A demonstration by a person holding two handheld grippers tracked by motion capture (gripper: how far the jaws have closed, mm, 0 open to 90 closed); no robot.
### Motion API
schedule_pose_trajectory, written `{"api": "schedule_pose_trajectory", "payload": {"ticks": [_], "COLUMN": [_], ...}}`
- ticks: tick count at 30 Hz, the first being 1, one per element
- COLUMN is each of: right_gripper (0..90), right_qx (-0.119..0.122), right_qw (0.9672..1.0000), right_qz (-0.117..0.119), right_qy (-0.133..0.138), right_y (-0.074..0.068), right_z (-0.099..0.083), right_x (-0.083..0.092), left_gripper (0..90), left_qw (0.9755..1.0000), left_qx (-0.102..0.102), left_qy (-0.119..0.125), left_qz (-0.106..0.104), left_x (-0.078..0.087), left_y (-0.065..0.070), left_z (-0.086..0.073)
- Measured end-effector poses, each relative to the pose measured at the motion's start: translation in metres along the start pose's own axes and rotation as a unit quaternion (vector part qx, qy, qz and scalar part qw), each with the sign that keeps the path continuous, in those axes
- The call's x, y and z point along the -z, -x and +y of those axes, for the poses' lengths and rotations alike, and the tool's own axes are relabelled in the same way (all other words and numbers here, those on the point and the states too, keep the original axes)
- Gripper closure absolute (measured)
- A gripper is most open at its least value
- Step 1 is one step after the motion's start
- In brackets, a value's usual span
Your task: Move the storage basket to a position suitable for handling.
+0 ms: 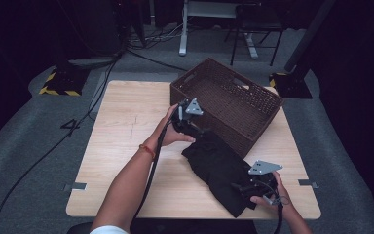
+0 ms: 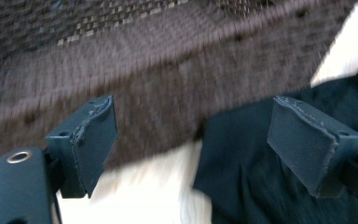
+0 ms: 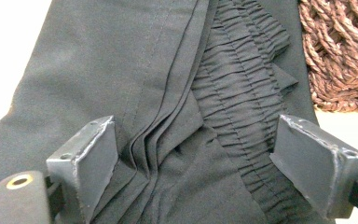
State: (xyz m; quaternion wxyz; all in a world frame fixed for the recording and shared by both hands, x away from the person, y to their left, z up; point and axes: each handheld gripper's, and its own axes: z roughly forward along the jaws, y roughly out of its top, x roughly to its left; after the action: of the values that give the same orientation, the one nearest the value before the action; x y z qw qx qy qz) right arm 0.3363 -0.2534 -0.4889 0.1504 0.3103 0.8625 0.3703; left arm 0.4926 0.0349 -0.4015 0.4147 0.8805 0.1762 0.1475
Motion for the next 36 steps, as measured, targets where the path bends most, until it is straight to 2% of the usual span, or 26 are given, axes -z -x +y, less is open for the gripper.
{"api": "schedule_pose_trajectory", "payload": {"ticks": [3,7,8,10,12,15,17,20,22,24,25,26,27,30,33,36], "right_gripper": [14.7,14.7,14.7,14.7,14.7,14.7,14.7,14.7,14.7,14.7,14.7,14.8,14.8,14.8,14.7,14.7], "right_qx": [0.002,0.003,0.004,0.004,0.003,0.002,0.003,0.003,0.003,0.003,0.003,0.003,0.003,0.003,0.003,0.003], "right_qw": [1.0,1.0,1.0,1.0,1.0,1.0,1.0,1.0,1.0,1.0,1.0,1.0,1.0,1.0,1.0,1.0], "right_qz": [0.0,0.004,0.005,0.003,0.003,0.003,0.002,0.003,0.003,0.004,0.004,0.004,0.005,0.006,0.007,0.007], "right_qy": [0.001,0.003,0.004,0.004,0.005,0.006,0.006,0.006,0.006,0.007,0.007,0.007,0.007,0.007,0.006,0.005], "right_y": [0.0,0.001,0.002,0.002,0.002,0.002,0.002,0.002,0.003,0.003,0.003,0.003,0.003,0.004,0.004,0.005], "right_z": [0.0,-0.002,-0.004,-0.004,-0.006,-0.006,-0.006,-0.006,-0.006,-0.006,-0.006,-0.006,-0.006,-0.007,-0.007,-0.007], "right_x": [0.0,0.002,0.003,0.003,0.005,0.005,0.005,0.005,0.005,0.005,0.005,0.005,0.005,0.005,0.006,0.006], "left_gripper": [16.7,16.7,17.5,17.5,19.1,19.5,19.1,22.3,24.3,30.1,32.8,36.8,45.3,56.3,60.3,61.4], "left_qw": [0.9998,0.9994,0.9992,0.9992,0.9996,0.9996,0.9994,0.9991,0.9984,0.9973,0.9963,0.9957,0.9943,0.9919,0.991,0.992], "left_qx": [-0.009,-0.02,-0.018,-0.015,-0.023,-0.021,-0.019,-0.024,-0.031,-0.032,-0.041,-0.051,-0.056,-0.064,-0.076,-0.078], "left_qy": [0.0,-0.002,0.007,0.01,0.0,-0.012,-0.018,-0.027,-0.034,-0.035,-0.04,-0.043,-0.045,-0.042,-0.045,-0.042], "left_qz": [-0.015,-0.029,-0.036,-0.036,-0.019,-0.016,-0.022,-0.021,-0.032,-0.056,-0.064,-0.065,-0.079,-0.102,-0.1,-0.09], "left_x": [-0.014,-0.03,-0.033,-0.035,-0.04,-0.049,-0.055,-0.056,-0.056,-0.054,-0.052,-0.05,-0.048,-0.044,-0.037,-0.031], "left_y": [-0.002,-0.003,-0.006,-0.008,-0.011,-0.016,-0.019,-0.019,-0.019,-0.019,-0.015,-0.012,-0.009,-0.001,0.008,0.013], "left_z": [0.015,0.025,0.029,0.03,0.033,0.032,0.031,0.032,0.034,0.035,0.036,0.037,0.038,0.037,0.034,0.03]}}
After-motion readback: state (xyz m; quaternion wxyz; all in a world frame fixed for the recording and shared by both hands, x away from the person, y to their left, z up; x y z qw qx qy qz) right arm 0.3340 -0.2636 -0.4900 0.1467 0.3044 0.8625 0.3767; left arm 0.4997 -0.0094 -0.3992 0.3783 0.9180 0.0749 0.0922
